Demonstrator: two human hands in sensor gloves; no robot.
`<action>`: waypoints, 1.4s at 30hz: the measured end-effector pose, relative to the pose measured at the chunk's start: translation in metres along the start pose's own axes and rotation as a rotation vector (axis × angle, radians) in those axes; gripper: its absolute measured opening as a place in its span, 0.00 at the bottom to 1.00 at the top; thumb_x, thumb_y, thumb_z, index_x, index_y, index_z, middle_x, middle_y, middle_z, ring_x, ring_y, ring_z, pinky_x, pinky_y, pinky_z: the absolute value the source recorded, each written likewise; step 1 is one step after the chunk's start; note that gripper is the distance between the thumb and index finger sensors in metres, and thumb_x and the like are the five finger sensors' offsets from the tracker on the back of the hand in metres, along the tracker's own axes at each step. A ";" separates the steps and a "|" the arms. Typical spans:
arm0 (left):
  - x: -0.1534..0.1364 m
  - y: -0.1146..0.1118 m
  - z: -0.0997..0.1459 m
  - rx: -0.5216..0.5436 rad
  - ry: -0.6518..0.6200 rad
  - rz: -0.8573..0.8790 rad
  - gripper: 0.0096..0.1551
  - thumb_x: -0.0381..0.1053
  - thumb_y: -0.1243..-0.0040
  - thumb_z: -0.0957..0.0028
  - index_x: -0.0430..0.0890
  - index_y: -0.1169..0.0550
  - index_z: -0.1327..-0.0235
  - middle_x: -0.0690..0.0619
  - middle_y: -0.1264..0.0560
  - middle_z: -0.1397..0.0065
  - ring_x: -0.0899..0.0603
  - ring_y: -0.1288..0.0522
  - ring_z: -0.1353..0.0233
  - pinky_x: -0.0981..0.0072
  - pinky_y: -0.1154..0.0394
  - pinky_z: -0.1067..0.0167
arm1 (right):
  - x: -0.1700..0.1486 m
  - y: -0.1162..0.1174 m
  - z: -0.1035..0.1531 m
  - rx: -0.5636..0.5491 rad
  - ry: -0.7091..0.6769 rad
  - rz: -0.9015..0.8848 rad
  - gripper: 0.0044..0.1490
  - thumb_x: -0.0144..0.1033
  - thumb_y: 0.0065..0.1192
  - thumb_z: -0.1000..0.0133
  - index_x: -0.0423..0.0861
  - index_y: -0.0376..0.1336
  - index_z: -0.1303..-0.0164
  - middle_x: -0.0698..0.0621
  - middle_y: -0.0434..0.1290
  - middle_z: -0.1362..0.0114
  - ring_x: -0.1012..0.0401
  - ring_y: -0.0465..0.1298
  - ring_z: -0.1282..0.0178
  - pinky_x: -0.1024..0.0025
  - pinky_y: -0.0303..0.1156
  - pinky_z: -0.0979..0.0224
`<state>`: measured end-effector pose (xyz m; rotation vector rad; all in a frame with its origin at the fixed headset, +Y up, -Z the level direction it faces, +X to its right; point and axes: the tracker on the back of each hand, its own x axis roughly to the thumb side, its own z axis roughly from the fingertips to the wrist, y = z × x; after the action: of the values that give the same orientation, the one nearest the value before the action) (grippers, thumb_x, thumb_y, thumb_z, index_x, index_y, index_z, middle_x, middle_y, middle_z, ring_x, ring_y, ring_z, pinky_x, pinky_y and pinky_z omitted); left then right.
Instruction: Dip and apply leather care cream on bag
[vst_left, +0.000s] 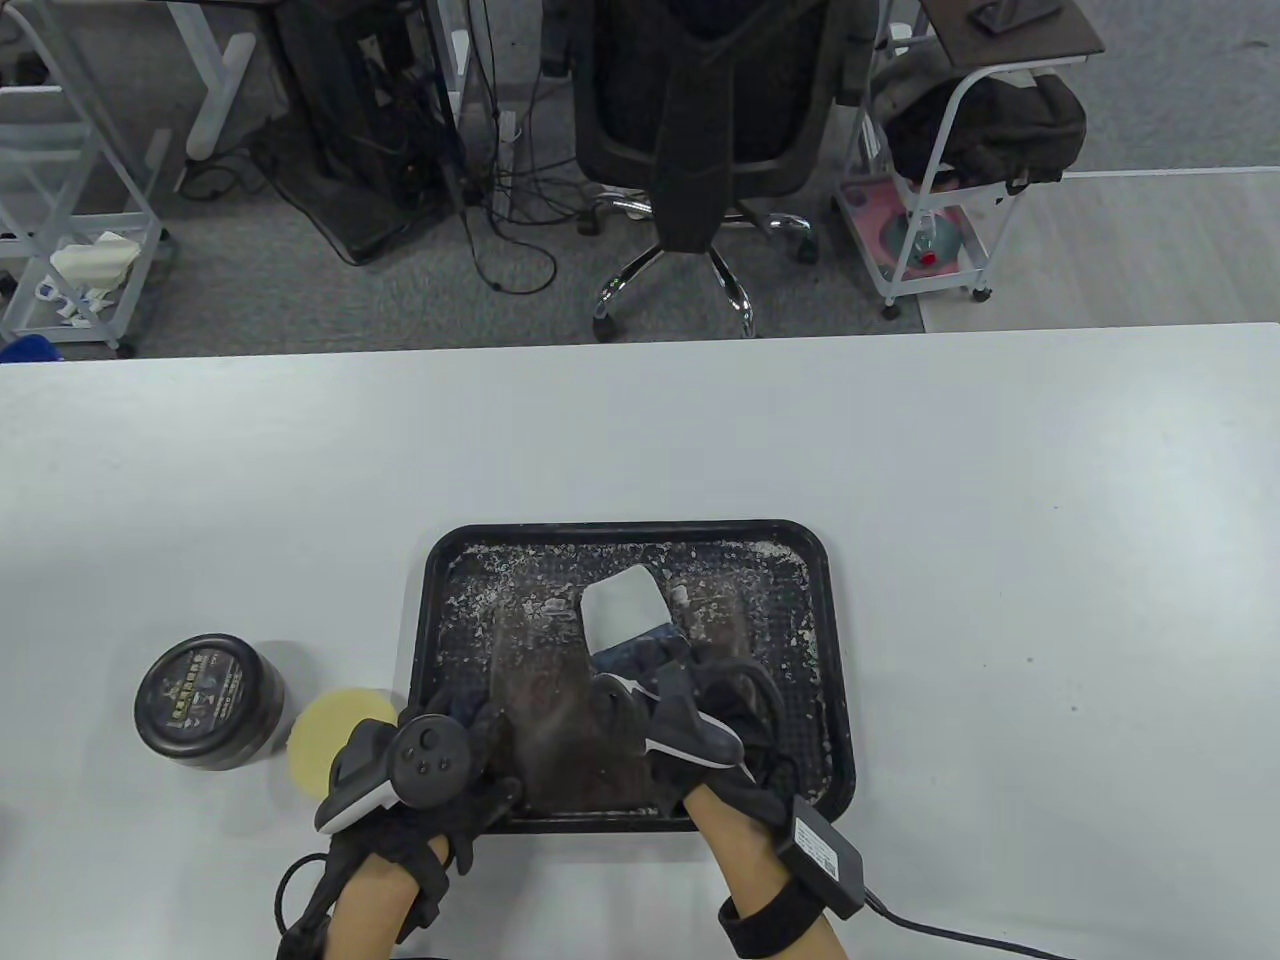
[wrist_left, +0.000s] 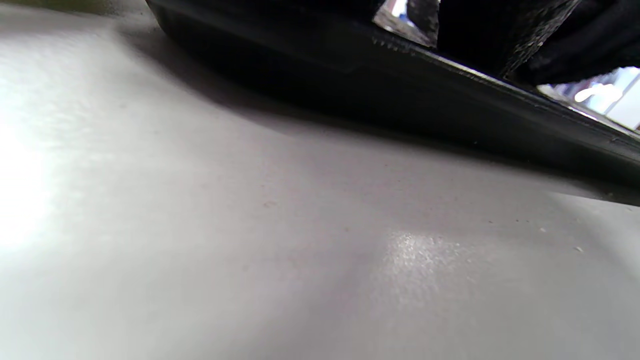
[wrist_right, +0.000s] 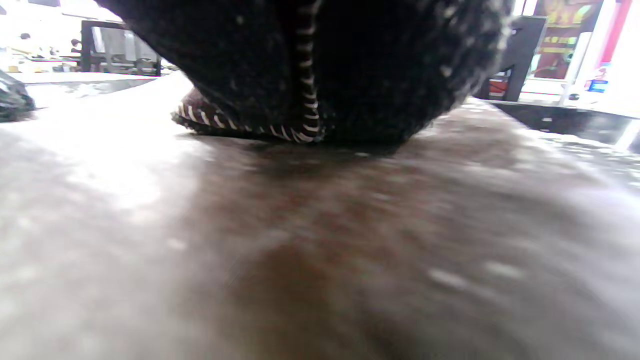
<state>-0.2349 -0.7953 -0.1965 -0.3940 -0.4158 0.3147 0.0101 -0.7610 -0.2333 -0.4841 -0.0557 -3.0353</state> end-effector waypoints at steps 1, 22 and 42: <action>0.000 0.000 0.000 0.001 0.000 0.000 0.46 0.63 0.41 0.43 0.38 0.40 0.21 0.32 0.49 0.18 0.25 0.50 0.21 0.36 0.57 0.29 | -0.004 0.000 0.002 0.000 0.009 -0.001 0.28 0.34 0.74 0.43 0.55 0.70 0.32 0.48 0.76 0.25 0.48 0.76 0.24 0.49 0.71 0.26; 0.003 -0.001 0.000 0.005 0.012 -0.046 0.48 0.63 0.41 0.44 0.38 0.43 0.20 0.32 0.49 0.18 0.25 0.49 0.21 0.36 0.56 0.29 | -0.033 -0.011 0.028 -0.006 0.130 0.024 0.28 0.33 0.75 0.44 0.51 0.71 0.32 0.42 0.78 0.28 0.44 0.80 0.30 0.49 0.74 0.31; 0.005 -0.003 -0.001 -0.013 0.017 -0.047 0.51 0.63 0.41 0.44 0.38 0.49 0.20 0.31 0.53 0.19 0.24 0.51 0.21 0.35 0.58 0.30 | 0.078 -0.009 0.004 -0.020 -0.163 -0.004 0.28 0.34 0.74 0.43 0.52 0.70 0.31 0.44 0.76 0.27 0.45 0.78 0.28 0.49 0.73 0.29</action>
<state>-0.2293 -0.7961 -0.1942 -0.3987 -0.4102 0.2630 -0.0634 -0.7566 -0.2053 -0.7328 -0.0341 -2.9964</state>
